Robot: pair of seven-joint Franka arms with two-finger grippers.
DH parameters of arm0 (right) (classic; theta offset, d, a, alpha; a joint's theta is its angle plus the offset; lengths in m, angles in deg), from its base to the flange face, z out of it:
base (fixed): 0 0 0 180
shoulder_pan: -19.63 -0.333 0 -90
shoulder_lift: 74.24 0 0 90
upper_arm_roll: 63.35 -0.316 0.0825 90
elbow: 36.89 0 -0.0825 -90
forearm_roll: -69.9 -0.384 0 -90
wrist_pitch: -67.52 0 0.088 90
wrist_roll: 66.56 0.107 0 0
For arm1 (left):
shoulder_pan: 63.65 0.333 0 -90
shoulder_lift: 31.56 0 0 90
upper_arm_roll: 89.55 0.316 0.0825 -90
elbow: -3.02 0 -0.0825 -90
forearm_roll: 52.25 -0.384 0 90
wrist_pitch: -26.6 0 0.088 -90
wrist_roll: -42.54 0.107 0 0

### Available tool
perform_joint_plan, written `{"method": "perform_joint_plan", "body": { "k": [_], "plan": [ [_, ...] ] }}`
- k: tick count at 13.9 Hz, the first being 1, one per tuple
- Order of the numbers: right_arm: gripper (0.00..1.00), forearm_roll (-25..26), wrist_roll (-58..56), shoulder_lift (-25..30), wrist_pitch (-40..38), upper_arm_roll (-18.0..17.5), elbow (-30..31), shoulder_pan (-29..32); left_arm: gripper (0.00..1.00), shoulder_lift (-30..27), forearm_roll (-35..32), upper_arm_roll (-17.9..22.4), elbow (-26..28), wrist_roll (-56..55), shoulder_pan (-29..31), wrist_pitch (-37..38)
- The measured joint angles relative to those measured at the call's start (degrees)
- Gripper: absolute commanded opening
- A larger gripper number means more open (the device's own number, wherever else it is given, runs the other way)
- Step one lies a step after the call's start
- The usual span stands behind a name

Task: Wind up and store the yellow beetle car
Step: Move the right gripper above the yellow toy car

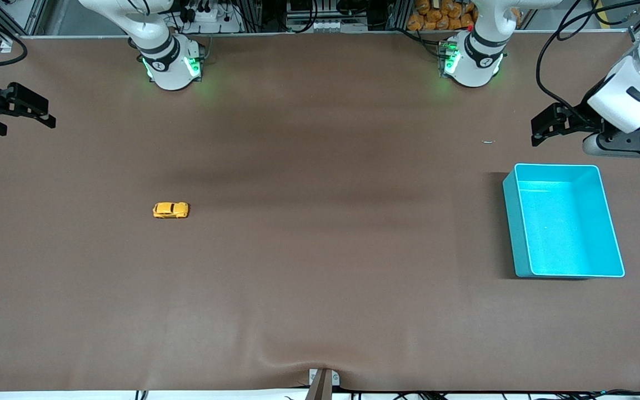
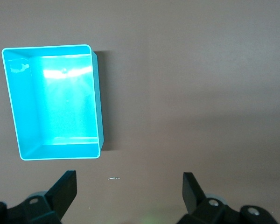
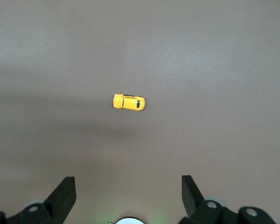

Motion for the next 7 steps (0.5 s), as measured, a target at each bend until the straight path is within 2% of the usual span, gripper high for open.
{"method": "perform_joint_plan", "body": {
  "k": [5, 7],
  "plan": [
    [1.00, -0.1, -0.7, -0.4, 0.0, -0.3, 0.7, -0.1, 1.00, 0.0, 0.0, 0.1, 0.0, 0.0, 0.2, 0.0],
    [1.00, -0.1, -5.6, -1.4, 2.6, -1.7, 3.3, -0.5, 1.00, 0.0, 0.0, 0.1, 0.0, 0.0, 0.2, 0.0]
  ]
}}
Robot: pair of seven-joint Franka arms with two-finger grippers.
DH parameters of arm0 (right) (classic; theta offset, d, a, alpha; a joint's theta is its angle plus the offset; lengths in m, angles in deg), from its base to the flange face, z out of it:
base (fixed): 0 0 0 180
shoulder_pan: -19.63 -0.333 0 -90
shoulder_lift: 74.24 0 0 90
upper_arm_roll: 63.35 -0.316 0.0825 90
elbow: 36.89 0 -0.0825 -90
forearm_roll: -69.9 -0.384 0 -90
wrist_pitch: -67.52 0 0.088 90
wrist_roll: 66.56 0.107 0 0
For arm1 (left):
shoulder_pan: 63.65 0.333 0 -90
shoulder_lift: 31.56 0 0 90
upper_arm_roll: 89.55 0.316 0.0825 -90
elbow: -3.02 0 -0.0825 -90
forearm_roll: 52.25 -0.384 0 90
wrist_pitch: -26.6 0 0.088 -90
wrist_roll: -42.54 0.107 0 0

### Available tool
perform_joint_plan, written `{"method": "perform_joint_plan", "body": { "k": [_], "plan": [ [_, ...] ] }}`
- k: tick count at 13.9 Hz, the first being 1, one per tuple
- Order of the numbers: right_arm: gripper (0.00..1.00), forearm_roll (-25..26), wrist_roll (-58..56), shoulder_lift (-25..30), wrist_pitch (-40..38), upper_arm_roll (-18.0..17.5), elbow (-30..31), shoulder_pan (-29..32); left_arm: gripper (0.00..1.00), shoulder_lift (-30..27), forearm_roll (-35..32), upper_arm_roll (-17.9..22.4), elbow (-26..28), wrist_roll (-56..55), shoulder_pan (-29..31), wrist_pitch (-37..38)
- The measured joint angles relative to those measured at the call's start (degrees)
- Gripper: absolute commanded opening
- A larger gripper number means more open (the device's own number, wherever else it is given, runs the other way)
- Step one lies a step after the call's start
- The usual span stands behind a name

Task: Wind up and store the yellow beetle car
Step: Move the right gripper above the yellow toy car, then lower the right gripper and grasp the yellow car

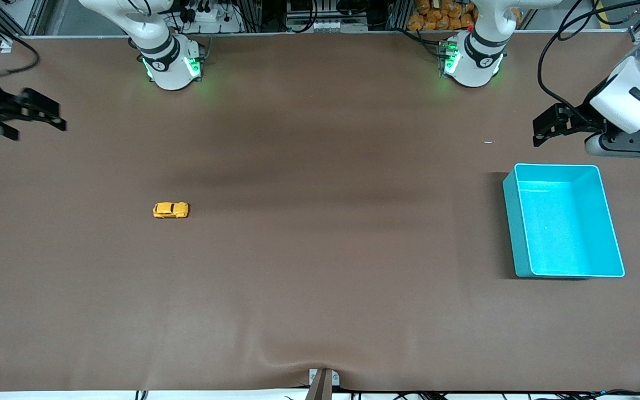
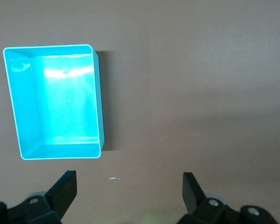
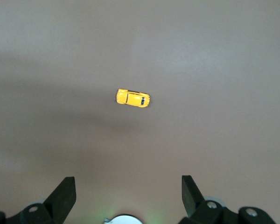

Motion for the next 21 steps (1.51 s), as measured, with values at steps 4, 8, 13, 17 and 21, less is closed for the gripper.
{"method": "perform_joint_plan", "body": {
  "k": [4, 8, 13, 17, 21],
  "plan": [
    [1.00, 0.0, -19.5, -2.1, 14.3, -1.4, 12.6, -0.6, 1.00, 0.1, 0.0, 0.1, 0.1, 0.0, 0.1, 0.0],
    [1.00, 0.4, -34.5, -3.7, 32.4, -3.8, 26.6, -0.8, 1.00, 0.1, 0.0, 0.1, 0.1, 0.0, 0.1, 0.0],
    [1.00, 4.2, -50.6, -11.9, 46.4, -4.4, 32.5, -2.6, 1.00, 0.2, 0.0, 0.1, 0.1, 0.0, 0.2, 0.0],
    [0.94, 5.5, -58.2, -17.5, 51.2, -4.4, 32.4, -3.6, 1.00, 0.7, 0.0, 0.1, 0.2, 0.0, 0.2, 0.0],
    [0.86, 5.7, -60.2, -20.4, 52.2, -4.3, 32.4, -3.6, 1.00, 1.3, 0.0, 0.1, 0.2, 0.0, 0.2, -0.5]
  ]
}}
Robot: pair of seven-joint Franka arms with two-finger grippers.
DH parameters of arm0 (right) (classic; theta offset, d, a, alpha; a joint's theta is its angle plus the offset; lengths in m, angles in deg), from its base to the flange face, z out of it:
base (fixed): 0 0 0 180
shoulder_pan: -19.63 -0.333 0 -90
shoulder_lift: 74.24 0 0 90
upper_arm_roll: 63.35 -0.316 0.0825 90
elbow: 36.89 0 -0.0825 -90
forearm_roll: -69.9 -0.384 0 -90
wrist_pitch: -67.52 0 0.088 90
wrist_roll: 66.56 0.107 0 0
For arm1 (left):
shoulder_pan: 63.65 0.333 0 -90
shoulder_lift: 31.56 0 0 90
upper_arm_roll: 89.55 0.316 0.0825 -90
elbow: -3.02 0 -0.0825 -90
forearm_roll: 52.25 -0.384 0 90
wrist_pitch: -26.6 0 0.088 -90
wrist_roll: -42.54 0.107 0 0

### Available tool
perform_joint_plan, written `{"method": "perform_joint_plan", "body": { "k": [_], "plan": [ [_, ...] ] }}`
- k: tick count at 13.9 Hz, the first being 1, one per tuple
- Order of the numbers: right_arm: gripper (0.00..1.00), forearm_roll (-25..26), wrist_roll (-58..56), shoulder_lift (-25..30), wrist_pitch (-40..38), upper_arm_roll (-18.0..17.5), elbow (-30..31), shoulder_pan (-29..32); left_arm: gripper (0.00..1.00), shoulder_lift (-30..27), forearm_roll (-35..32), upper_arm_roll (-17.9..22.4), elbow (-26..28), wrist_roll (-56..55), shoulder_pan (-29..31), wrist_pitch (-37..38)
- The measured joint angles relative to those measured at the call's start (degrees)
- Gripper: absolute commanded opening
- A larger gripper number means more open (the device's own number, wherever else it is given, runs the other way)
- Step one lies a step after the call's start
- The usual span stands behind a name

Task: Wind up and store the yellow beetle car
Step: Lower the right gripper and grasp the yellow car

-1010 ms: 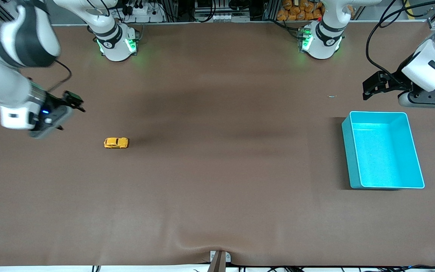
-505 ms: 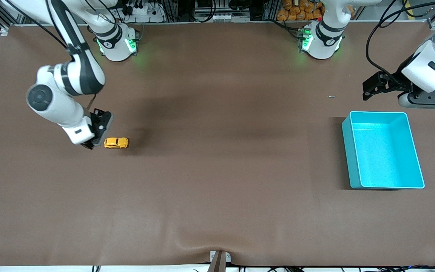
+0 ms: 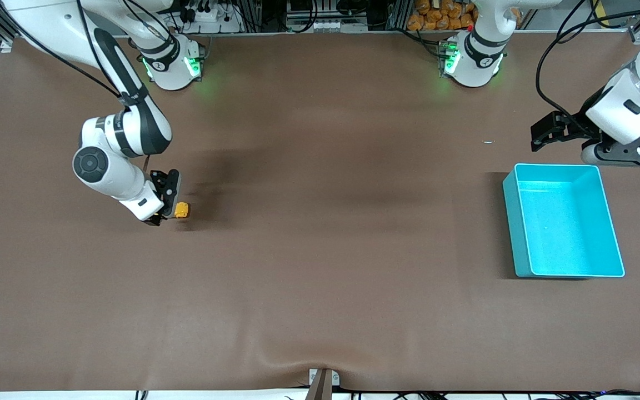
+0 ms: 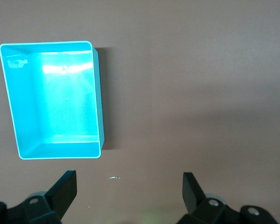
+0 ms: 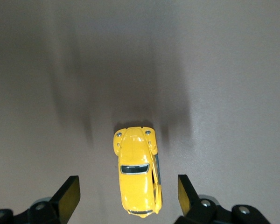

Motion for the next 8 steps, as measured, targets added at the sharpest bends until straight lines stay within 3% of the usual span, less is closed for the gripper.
{"method": "perform_joint_plan", "body": {
  "k": [7, 8],
  "plan": [
    [0.74, 0.1, -0.8, -2.8, 4.7, 0.4, 0.6, 0.0, 1.00, 0.0, 0.0, 0.0, 0.0, 0.0, 0.0, -0.4],
    [0.67, 0.2, -0.8, -3.0, 4.8, 0.4, 0.6, 0.0, 1.00, 0.0, 0.0, 0.0, 0.0, 0.0, 0.0, -0.4]
  ]
}}
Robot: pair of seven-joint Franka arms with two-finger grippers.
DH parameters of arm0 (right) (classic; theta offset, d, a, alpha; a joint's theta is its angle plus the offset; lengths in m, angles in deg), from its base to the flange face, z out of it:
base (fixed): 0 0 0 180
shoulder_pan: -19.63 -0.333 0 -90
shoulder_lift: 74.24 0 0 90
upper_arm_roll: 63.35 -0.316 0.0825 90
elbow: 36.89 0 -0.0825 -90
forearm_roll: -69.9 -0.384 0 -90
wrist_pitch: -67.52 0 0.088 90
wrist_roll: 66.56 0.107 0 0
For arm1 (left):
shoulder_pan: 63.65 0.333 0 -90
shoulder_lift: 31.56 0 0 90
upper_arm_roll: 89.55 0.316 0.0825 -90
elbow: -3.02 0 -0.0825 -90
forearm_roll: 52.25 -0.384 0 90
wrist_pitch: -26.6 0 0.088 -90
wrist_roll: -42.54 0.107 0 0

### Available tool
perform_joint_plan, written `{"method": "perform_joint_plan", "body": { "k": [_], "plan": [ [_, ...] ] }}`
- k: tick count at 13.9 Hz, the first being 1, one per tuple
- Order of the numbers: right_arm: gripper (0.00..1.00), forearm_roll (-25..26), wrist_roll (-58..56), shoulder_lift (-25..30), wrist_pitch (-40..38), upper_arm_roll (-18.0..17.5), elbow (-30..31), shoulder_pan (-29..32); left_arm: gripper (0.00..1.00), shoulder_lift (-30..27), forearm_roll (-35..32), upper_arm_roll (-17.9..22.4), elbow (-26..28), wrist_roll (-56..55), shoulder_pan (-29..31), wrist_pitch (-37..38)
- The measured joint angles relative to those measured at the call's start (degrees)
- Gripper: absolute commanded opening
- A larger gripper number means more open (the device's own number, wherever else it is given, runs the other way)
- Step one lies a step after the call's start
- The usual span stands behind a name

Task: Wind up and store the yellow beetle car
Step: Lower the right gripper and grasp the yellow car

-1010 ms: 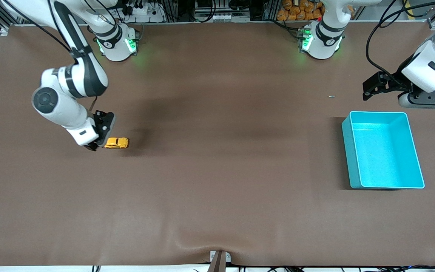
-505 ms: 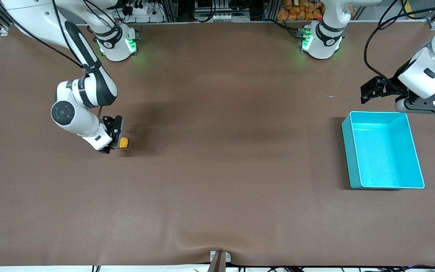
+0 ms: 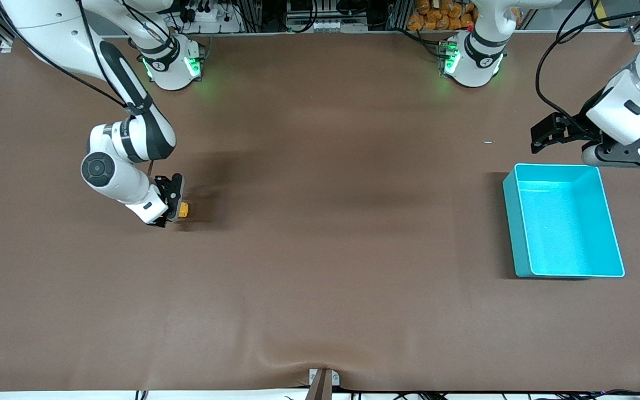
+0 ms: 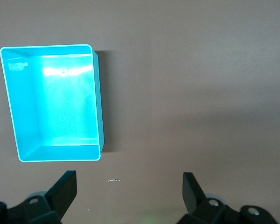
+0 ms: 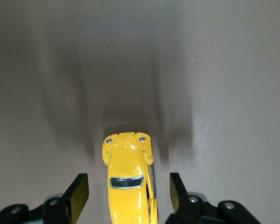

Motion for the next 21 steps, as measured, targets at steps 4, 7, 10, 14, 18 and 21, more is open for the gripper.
{"method": "perform_joint_plan", "body": {
  "k": [4, 7, 10, 14, 18, 21],
  "plan": [
    [0.50, 2.1, 0.0, -0.8, 0.7, 0.0, 0.0, 0.0, 1.00, 0.0, 0.0, 0.0, 0.0, 0.0, -0.1, 0.0],
    [0.27, 2.2, -0.1, -1.1, 0.8, 0.0, 0.1, 0.0, 1.00, 0.0, 0.0, -0.1, 0.0, 0.0, -0.2, 0.0],
    [0.26, 2.3, -1.6, -1.1, 0.8, 0.7, 0.1, 0.0, 1.00, 0.0, 0.0, -0.1, 0.0, 0.0, -0.2, 0.0],
    [0.26, 2.3, -4.6, -1.1, 0.7, 1.7, 0.1, 1.1, 1.00, 0.0, 0.0, -0.2, 0.0, 0.0, -0.2, 0.0],
    [0.26, 2.3, -6.9, -1.2, 0.7, 1.9, 0.0, 3.0, 1.00, 0.0, 0.0, -0.2, 0.0, 0.0, -0.2, 0.0],
    [0.26, 2.3, -8.3, -1.2, 0.5, 2.0, -0.1, 5.1, 1.00, 0.0, 0.0, -0.2, 0.0, 0.0, -0.2, 0.0]
  ]
}}
